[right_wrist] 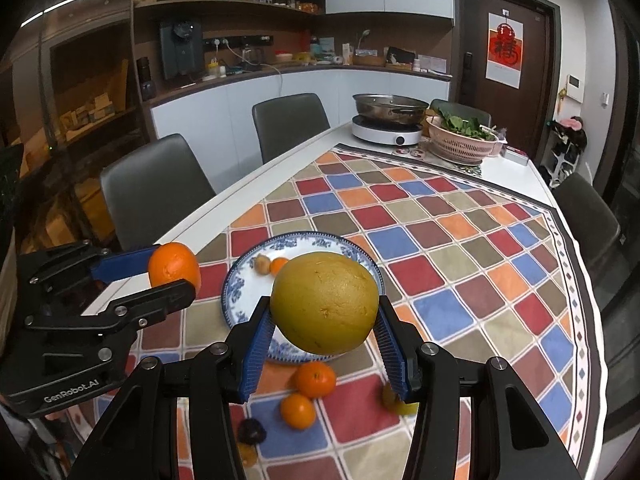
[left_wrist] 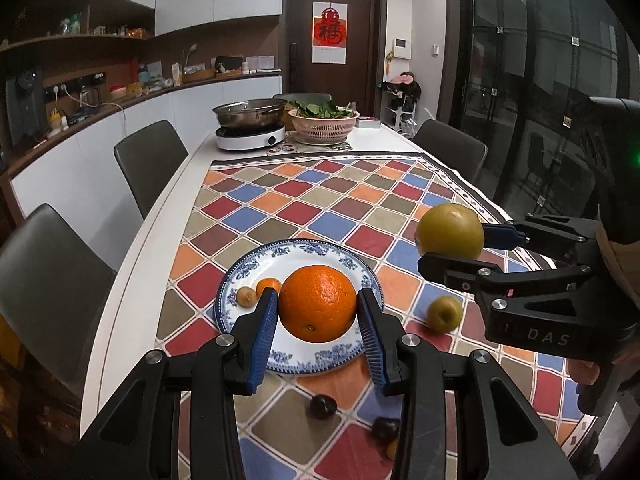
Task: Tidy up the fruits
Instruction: 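Lift and carry the orange and pomelo over the plate with both tools, then lower both fruits onto the plate and open both tools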
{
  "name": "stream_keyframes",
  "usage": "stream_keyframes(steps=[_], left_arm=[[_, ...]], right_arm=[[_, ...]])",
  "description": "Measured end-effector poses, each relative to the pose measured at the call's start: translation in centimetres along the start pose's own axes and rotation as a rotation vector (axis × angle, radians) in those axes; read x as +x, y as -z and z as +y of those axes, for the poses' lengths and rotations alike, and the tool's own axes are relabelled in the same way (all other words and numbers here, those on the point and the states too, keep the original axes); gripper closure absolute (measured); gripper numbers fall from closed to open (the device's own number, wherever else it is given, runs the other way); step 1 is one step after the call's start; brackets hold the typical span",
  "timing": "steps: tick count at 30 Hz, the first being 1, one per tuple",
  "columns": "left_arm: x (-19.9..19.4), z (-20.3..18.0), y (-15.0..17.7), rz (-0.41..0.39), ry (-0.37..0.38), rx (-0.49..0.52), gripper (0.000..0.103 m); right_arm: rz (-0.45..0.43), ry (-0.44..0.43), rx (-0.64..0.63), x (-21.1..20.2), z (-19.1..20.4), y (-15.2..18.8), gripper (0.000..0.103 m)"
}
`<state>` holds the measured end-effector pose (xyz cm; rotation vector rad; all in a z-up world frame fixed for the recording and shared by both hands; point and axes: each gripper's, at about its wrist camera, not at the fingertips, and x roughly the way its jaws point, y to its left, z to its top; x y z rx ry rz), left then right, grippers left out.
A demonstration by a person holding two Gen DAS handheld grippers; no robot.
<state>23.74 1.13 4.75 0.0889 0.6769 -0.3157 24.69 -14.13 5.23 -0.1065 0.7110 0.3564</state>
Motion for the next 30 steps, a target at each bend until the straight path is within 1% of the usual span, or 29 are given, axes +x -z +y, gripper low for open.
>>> stream_keyframes(steps=[4,6,9,14,19,24,30], left_arm=[[1.8,1.0,-0.7,0.011,-0.002,-0.003,0.063],[2.7,1.7,-0.8,0.018,0.011,-0.011,0.063],[4.4,2.6,-0.8,0.047,0.014,-0.023,0.063],[7.4,3.7,-0.7,0.103,0.002,-0.031,0.063],[10.4,4.8,-0.7,0.172,-0.020,-0.034,0.063],[13.0,5.3,-0.3,0.244,-0.042,-0.025,0.063],[15.4,6.5,0.1,0.316,-0.037,-0.098,0.063]], right_arm=[[0.023,0.009,-0.006,1.7,-0.3,-0.9,0.052],[0.038,0.008,-0.007,2.9,-0.5,-1.4,0.052],[0.070,0.011,-0.010,5.0,-0.8,-2.0,0.052],[0.128,0.008,-0.013,8.3,-1.2,-2.6,0.052],[0.210,-0.001,0.005,12.0,-1.9,-2.8,0.052],[0.293,0.015,0.025,15.1,-2.4,-2.5,0.052],[0.358,0.006,0.050,17.4,-2.6,-2.0,0.052]])
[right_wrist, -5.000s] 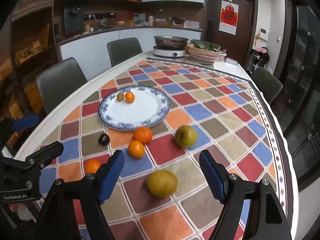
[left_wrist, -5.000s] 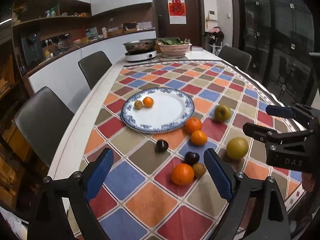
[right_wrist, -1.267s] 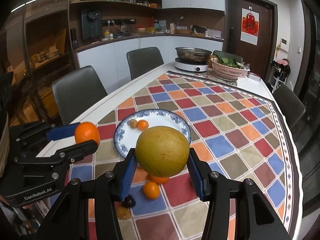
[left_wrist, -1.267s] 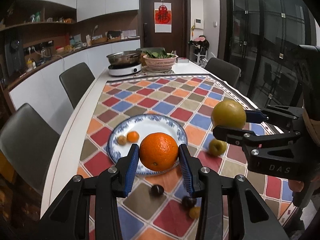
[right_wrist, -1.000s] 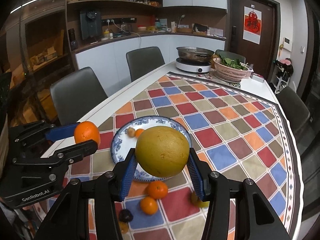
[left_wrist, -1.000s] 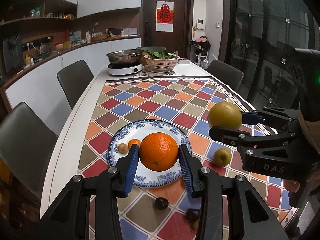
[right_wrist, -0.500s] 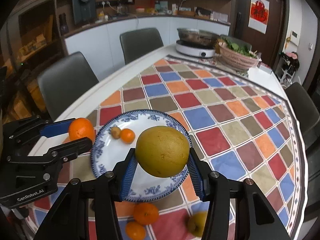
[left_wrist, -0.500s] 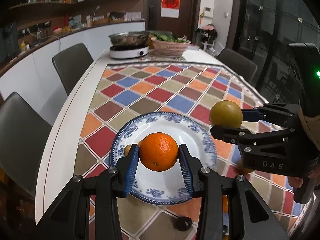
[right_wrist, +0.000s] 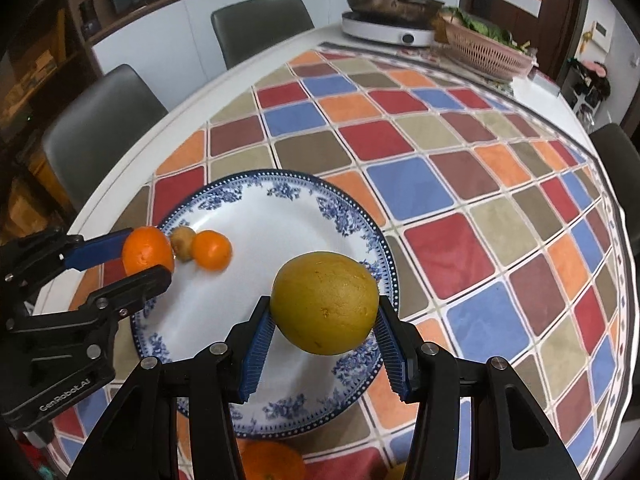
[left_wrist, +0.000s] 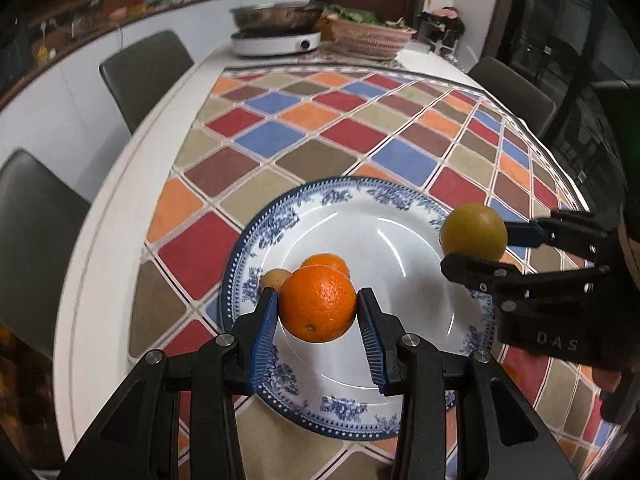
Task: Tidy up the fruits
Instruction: 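Lower both fruits onto the plate and open both tools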
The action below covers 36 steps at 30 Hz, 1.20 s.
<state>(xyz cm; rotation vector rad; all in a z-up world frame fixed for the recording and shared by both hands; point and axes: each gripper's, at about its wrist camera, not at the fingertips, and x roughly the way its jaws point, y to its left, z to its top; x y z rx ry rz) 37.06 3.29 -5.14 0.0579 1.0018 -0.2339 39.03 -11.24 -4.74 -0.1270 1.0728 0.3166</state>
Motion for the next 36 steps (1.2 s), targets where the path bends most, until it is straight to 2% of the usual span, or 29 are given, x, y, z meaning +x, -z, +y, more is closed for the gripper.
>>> stream_keyframes(steps=[4,11,13,15,18,22,26,28,30,36], left_arm=[[1.1,0.2,0.0,0.036,0.002,-0.018,0.063],[1.8,0.3,0.2,0.062,-0.015,-0.004,0.062],[1.8,0.5,0.3,0.064,-0.010,-0.016,0.060],[1.3,0.7,0.4,0.045,-0.008,-0.030,0.051],[0.2,0.6,0.4,0.022,-0.014,-0.021,0.051],[-1.9,0.2,0.6,-0.014,-0.042,-0.009,0.050],[-4.7,-0.8,1.4,-0.055,-0.061,0.002,0.046],[-6.0,-1.2,1.9,-0.069,-0.068,0.006,0.045],[-7.2,-1.7,2.3,-0.086,-0.063,0.011,0.044],[-11.4,-3.5,4.3,-0.177,-0.073,0.043,0.036]], right_arm=[[0.041,-0.032,0.025,1.1,0.0,0.0,0.052],[0.062,-0.023,0.009,1.9,0.4,0.0,0.052],[0.066,-0.019,0.016,2.0,0.3,0.0,0.052],[0.064,-0.017,0.018,2.0,0.3,0.0,0.051],[0.033,-0.003,0.014,1.0,0.3,0.1,0.046],[-0.024,0.033,-0.007,-1.3,0.5,0.5,0.046],[-0.089,0.065,-0.044,-4.1,1.0,1.4,0.046],[-0.117,0.066,-0.053,-5.4,1.3,2.1,0.045],[-0.151,0.065,-0.051,-7.0,1.5,3.1,0.039],[-0.245,0.086,-0.084,-11.3,2.5,5.8,0.039]])
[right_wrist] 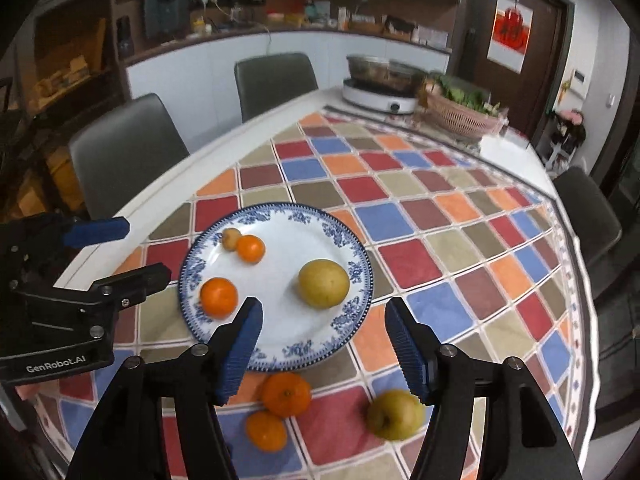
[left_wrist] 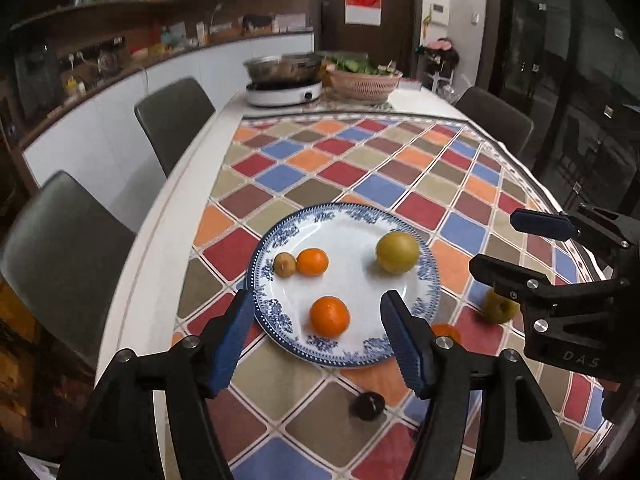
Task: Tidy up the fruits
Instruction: 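Lower both fruits onto the plate and open both tools, then withdraw both open tools from the plate toward the remaining fruits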
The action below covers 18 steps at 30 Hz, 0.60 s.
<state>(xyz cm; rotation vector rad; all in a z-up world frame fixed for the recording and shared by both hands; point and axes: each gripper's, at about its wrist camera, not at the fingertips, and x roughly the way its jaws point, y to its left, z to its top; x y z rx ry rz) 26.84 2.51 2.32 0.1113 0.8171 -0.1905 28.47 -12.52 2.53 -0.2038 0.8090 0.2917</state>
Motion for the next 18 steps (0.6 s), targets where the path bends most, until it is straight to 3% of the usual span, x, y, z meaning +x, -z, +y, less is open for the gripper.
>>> stream_keyframes(steps=[3,6,18], left_arm=[[-2.2,-0.6,0.7,-0.047,-0.006,0.013,0.031],[-3.9,-1.0,1.6,-0.078,-0.006,0.020,0.030],[-7.7,-2.5,5.8,-0.133,-0.014,-0.005,0.021]], right_arm=[[-0.041,0.005,0.001,-2.0,0.1,0.7,0.038],[-0.086,0.022,0.007,-3.9,0.3,1.4,0.031],[-0.171,0.042,-0.003,-8.3,1.8,5.2,0.031]])
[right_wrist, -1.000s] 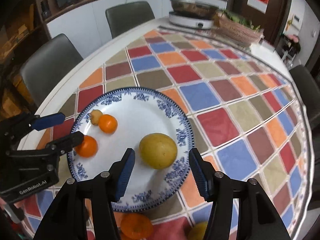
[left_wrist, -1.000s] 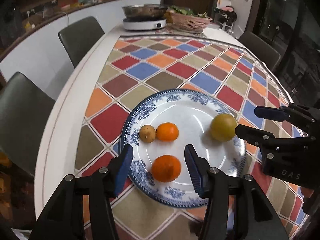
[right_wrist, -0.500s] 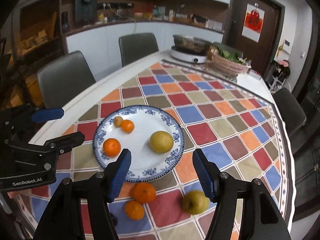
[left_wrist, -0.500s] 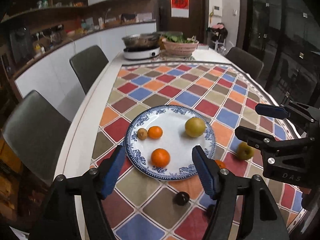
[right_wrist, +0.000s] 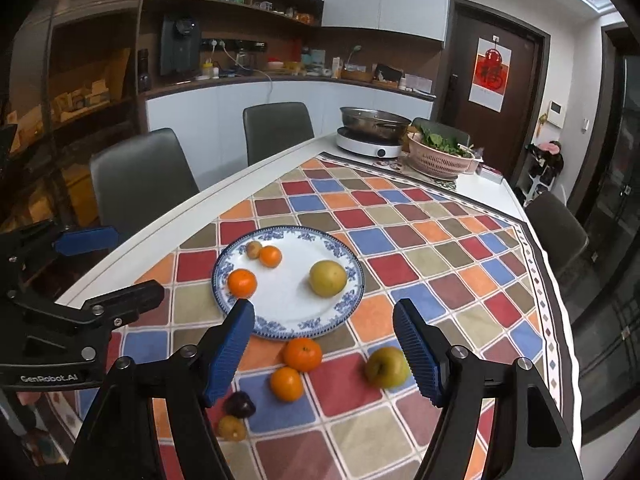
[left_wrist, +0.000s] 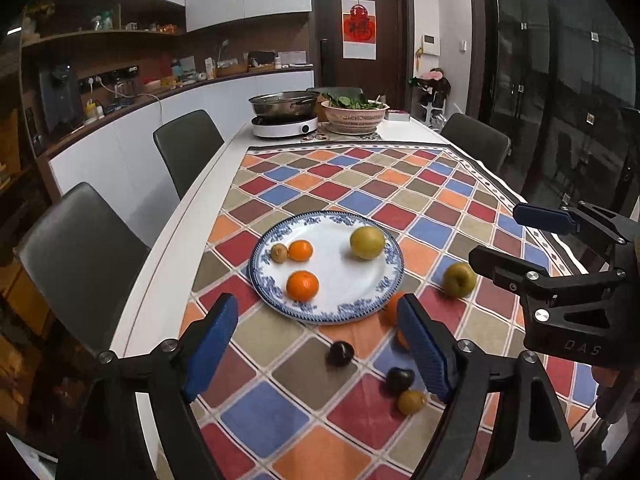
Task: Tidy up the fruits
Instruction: 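Withdraw both open tools from the plate toward the remaining fruits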
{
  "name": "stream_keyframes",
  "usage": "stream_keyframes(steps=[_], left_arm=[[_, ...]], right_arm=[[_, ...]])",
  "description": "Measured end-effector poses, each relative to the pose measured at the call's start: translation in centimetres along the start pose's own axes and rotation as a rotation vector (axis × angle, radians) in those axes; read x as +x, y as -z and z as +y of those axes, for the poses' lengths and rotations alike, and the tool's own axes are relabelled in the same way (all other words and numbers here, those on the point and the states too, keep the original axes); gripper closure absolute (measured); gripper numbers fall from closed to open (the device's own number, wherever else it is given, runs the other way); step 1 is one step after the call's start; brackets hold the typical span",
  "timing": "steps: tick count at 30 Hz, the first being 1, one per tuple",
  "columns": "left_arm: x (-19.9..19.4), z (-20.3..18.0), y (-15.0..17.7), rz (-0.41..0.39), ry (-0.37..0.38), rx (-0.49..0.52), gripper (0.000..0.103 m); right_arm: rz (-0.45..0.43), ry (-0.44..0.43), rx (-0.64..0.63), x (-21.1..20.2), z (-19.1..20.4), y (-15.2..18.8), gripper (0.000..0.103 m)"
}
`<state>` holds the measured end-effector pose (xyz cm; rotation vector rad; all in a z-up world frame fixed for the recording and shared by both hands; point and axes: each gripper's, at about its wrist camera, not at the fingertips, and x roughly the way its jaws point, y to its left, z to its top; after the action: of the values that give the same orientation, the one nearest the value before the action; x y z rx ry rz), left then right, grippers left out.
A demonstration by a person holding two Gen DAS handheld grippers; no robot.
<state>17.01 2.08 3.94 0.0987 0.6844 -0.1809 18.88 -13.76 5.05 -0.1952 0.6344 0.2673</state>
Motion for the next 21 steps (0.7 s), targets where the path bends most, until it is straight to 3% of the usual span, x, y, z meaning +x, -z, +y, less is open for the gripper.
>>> stream_keyframes(steps=[13,21], left_arm=[[-0.7,-1.1,4.3,0.040,0.002,0.027,0.020],[0.7,-0.6,6.6,0.092,0.016,0.017,0.020]], right_arm=[[0.055,-0.007,0.004,-1.3,0.8,4.3,0.031],[0.131,-0.033,0.022,0.1,1.6,6.4,0.031]])
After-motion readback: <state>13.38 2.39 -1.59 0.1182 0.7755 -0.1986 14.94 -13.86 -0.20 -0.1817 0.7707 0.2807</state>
